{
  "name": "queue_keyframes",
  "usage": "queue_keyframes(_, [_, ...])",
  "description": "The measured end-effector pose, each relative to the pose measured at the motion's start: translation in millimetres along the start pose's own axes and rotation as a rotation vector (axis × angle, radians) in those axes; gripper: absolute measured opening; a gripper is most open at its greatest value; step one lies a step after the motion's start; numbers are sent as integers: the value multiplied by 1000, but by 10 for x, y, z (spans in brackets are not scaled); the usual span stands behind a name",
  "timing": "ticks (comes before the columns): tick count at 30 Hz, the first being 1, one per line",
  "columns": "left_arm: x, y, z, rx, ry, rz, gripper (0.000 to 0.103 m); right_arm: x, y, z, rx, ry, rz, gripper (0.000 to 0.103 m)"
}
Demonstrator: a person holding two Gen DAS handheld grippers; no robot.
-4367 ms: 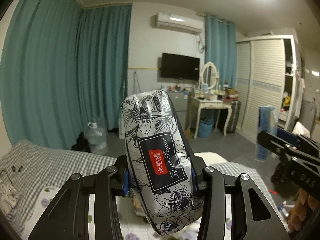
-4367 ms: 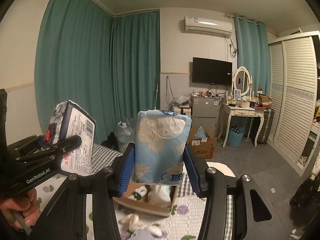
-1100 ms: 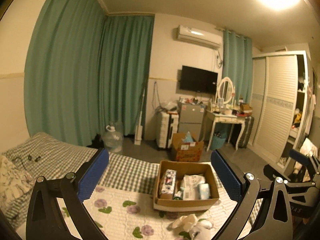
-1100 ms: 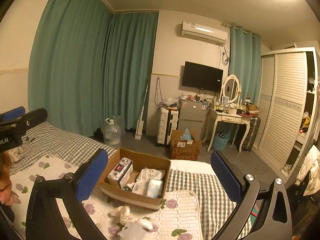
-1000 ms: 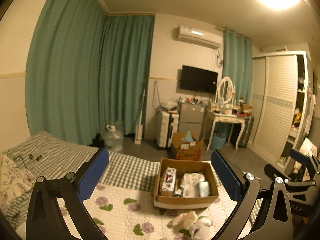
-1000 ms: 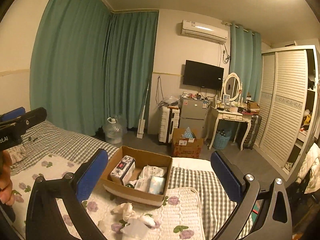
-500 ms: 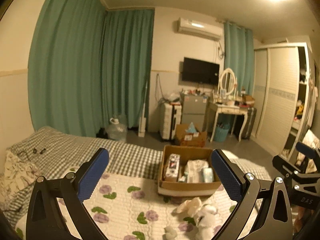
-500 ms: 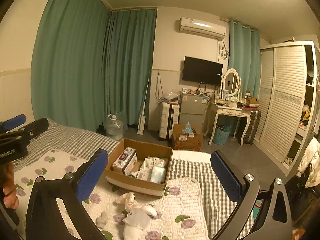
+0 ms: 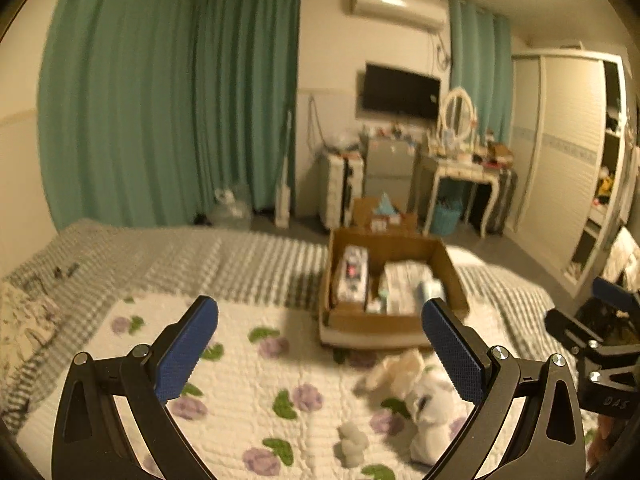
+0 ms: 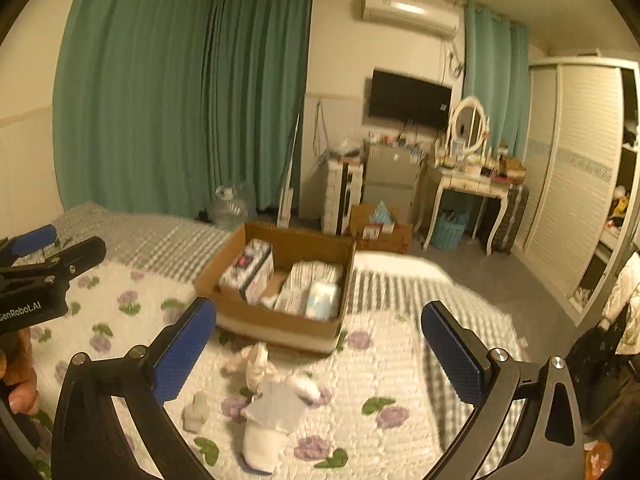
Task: Organize soft objects
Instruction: 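Move both grippers back toward the remaining white items on the quilt, then grasp the small white rolled sock with the left gripper while the right grasps the light-blue sock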
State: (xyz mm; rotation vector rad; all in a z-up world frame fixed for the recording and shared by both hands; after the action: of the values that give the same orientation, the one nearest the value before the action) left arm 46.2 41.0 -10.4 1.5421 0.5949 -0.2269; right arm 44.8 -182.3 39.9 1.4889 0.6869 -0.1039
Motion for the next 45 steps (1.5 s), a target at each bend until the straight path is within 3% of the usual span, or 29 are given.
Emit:
queue_keyframes(16, [884, -787, 372, 191, -22, -307, 103, 1155, -974, 99, 45, 59, -362, 103])
queue_keyframes(20, [1144, -1036, 385, 215, -7, -413, 92, 1385, -1211, 74, 41, 82, -451, 103])
queue_keyframes(24, [1257, -1257, 444, 230, -53, -509, 91, 1587, -1461, 92, 33, 86, -541, 103])
queue_keyframes(33, [1322, -1571, 584, 254, -89, -617, 82, 1788, -1681, 164, 71, 165, -612, 103])
queue_keyframes(38, [1323, -1704, 657, 314, -56, -596, 76, 1821, -1735, 174, 93, 197, -633, 103])
queue_keyframes(41, [1318, -1724, 670, 314, -56, -582, 63, 1869, -1800, 122, 82, 212, -664, 102])
queue_keyframes(43, [1297, -1704, 705, 317, -56, -567, 54, 1899, -1817, 92, 81, 226, -670, 95])
queue_keyframes(44, [1273, -1677, 710, 314, -51, -541, 41, 1906, -1818, 76, 89, 241, -671, 88])
queue_keyframes(45, [1249, -1644, 705, 301, -75, -531, 16, 1908, -1816, 63, 99, 258, -670, 84])
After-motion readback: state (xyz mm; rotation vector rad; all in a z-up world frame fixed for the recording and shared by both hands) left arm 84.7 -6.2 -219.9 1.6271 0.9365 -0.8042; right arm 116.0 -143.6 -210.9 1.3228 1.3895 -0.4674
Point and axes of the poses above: each gripper's, at about its wrist camera, not at the fingertips, and x roughly the way its jaws point, z to its right, y to its top, the point moved 3 cm from there along x, roughly the way its jaws point, and after that the axes turned 15 degrees about y, right-handed, at the moved point
